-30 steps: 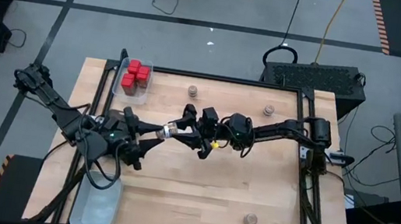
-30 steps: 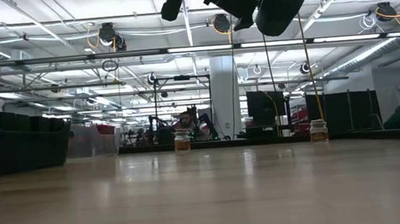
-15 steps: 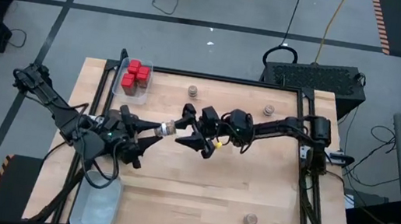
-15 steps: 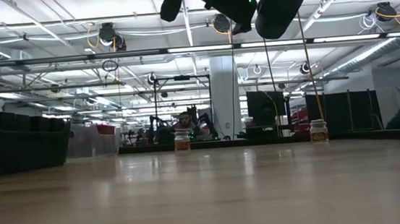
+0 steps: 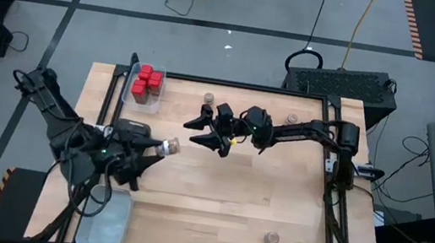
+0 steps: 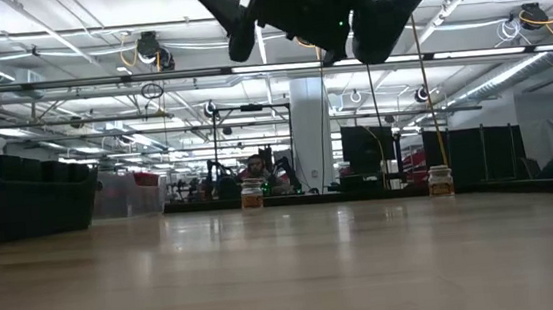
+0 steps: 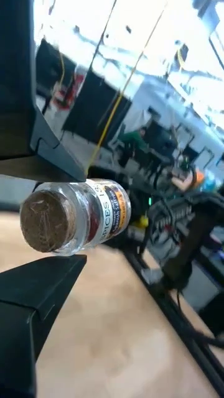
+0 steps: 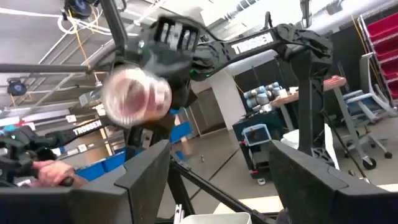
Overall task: Sort spices by type
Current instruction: Put the brown seasoning bottle into the gray bin
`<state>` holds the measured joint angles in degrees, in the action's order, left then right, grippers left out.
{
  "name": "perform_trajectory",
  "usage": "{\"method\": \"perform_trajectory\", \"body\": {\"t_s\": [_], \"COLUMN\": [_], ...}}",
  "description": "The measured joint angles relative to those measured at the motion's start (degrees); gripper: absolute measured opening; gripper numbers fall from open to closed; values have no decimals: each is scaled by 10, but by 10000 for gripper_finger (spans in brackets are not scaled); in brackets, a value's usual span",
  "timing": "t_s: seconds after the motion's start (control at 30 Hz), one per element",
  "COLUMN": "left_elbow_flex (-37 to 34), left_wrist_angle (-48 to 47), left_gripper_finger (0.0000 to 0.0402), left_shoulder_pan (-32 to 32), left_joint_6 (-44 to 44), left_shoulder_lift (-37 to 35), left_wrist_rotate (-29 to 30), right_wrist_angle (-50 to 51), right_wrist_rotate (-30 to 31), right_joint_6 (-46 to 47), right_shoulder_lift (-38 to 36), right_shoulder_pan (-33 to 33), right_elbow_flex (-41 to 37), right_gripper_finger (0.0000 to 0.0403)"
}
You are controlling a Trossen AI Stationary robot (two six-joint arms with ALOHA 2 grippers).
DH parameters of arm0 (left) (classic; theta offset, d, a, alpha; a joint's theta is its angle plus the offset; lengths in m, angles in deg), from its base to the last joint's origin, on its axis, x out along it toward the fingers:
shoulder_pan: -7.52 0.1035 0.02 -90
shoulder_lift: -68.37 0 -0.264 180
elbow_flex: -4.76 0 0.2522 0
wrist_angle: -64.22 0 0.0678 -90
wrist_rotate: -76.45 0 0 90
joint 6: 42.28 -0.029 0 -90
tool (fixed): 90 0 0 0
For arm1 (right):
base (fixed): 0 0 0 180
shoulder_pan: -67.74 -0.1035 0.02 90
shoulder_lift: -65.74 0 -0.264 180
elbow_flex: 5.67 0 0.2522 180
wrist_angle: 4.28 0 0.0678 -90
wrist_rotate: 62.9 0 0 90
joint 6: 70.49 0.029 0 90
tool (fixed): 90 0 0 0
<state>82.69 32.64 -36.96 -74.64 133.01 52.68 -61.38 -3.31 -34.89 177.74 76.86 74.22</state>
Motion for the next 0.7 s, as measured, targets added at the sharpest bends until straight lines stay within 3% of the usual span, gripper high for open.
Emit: {"method": "perform_trajectory", "body": {"t_s": [0.17, 0.43, 0.57, 0.7], "left_elbow_flex": [29, 61, 61, 61], "left_wrist_angle": [-167, -384, -478, -528], "left_gripper_finger": [183, 183, 183, 183], "left_shoulder_pan": [-37, -47, -48, -61], "left_joint_6": [208, 575, 735, 835], "left_shoulder_lift": [0, 0, 7, 24], "left_wrist_rotate": [-43, -320, -413, -484], "right_wrist_angle": [-9, -9, -9, -9], "right_wrist_rotate": [-15, -15, -15, -14], "right_joint_6": [15, 15, 12, 11], "right_shoulder_lift": [0, 0, 0, 0], "right_shoulder_pan": [10, 11, 11, 11], "right_elbow_flex": [0, 0, 0, 0], "right_gripper_finger": [254, 254, 254, 254]}}
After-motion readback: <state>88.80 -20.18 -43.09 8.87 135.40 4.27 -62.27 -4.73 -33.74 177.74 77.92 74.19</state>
